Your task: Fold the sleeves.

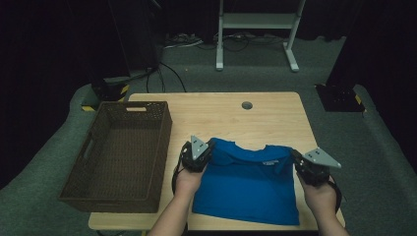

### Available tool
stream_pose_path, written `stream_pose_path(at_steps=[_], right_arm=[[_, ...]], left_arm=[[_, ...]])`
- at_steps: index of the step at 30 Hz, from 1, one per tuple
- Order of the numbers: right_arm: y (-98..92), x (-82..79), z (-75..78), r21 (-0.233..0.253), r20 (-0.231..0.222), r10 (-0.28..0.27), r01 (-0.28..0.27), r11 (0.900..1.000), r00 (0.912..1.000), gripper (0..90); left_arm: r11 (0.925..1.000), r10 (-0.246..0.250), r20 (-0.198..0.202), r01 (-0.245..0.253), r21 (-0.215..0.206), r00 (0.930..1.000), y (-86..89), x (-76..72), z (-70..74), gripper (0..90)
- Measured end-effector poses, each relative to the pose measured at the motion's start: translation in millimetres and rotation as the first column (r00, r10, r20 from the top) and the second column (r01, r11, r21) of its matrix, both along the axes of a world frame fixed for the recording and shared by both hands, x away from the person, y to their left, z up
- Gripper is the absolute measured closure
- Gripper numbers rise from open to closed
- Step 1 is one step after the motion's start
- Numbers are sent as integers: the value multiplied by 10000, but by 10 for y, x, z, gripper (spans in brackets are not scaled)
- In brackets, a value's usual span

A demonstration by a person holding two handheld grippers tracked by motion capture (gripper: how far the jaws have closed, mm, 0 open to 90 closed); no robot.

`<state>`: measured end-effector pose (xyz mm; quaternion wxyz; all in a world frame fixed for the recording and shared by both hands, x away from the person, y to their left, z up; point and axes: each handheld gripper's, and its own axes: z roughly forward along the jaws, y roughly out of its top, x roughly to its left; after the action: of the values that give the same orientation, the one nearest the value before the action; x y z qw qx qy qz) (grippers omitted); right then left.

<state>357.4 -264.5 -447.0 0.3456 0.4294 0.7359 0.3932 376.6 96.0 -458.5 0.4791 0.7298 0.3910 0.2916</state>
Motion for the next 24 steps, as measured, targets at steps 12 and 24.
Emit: stream_pose_path(at_steps=[12,24], right_arm=[[26,-556,-179,-452,-282,154,-167,9988,9995,867],[29,-735,-449,-1010,-1447,89,-237,9946,9894,864]], left_arm=[[9871,-417,-105,429,1542,9991,45,-550,-147,855],[9662,-263,-1517,641,2499,9881,74,-724,-489,828]])
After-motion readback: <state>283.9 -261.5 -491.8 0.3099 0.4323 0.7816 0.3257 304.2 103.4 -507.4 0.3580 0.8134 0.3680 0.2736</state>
